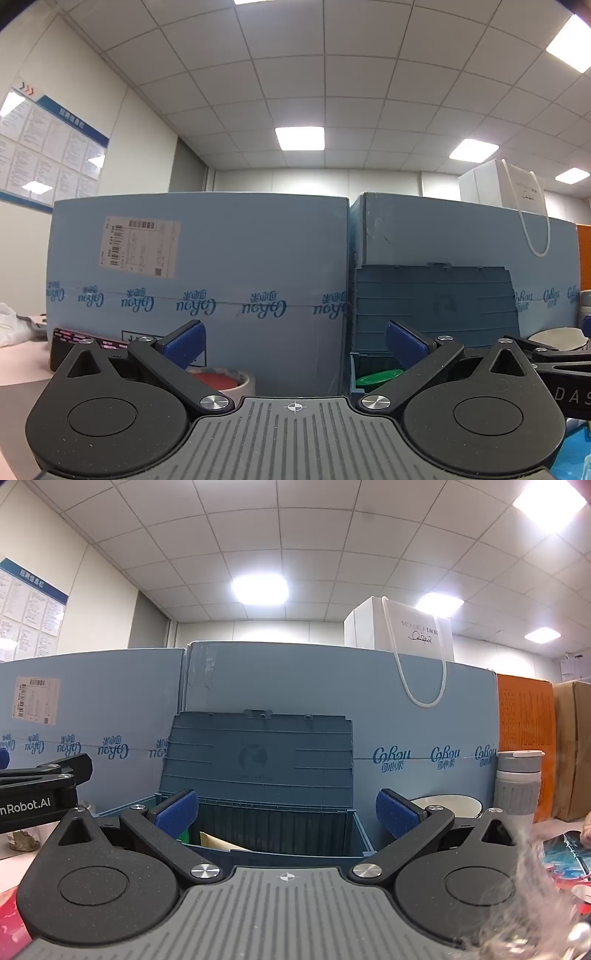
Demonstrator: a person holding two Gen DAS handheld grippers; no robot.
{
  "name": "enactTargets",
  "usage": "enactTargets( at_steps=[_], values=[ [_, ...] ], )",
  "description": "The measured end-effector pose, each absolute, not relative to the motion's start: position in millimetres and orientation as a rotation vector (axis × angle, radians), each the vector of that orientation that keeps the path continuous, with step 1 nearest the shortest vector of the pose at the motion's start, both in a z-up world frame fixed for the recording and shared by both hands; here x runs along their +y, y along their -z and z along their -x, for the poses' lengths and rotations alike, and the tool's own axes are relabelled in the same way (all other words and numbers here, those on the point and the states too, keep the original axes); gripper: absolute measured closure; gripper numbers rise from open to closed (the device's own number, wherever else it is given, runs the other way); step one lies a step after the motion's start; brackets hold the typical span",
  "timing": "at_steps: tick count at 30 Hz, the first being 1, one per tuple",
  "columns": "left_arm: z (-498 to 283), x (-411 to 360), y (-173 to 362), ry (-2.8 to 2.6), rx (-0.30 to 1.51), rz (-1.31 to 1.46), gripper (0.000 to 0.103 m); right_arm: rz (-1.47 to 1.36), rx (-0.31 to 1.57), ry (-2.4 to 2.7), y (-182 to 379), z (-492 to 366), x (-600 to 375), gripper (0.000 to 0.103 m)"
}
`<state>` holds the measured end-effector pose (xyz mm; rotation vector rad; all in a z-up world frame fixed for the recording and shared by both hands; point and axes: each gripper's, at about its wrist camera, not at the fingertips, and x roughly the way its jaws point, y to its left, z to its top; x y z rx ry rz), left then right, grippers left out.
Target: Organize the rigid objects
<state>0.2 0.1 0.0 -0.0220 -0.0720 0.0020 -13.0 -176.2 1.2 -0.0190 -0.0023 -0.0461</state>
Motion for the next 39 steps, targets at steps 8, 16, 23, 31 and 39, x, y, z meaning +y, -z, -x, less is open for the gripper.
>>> enactTargets(
  at_steps=[8, 16, 23, 31, 39],
  values=[
    [-3.2, -0.8, 0.3, -0.006, -0.061, 0.028, 0.000, 0.017, 0.000, 0.041, -0.6, 14.6, -175.8, 0.000],
    [-2.9, -0.3, 0.7, 0.004, -0.064, 0.019, 0.000, 0.016, 0.001, 0.041, -1.5, 7.7, -174.3, 0.000],
    [-3.0, -0.7, 1.0, 0.005, -0.066, 0.015, 0.000, 0.006, 0.006, 0.042, -1.7, 12.4, -178.0, 0.000],
    [-3.2, -1.0, 0.8, 0.004, -0.064, 0.016, 0.000, 0.004, 0.007, 0.042, -1.8, 12.0, -178.4, 0.000],
    [-3.3, -0.9, 0.6, 0.004, -0.064, 0.016, 0.000, 0.002, 0.008, 0.041, -2.1, 11.6, -178.7, 0.000]
  ],
)
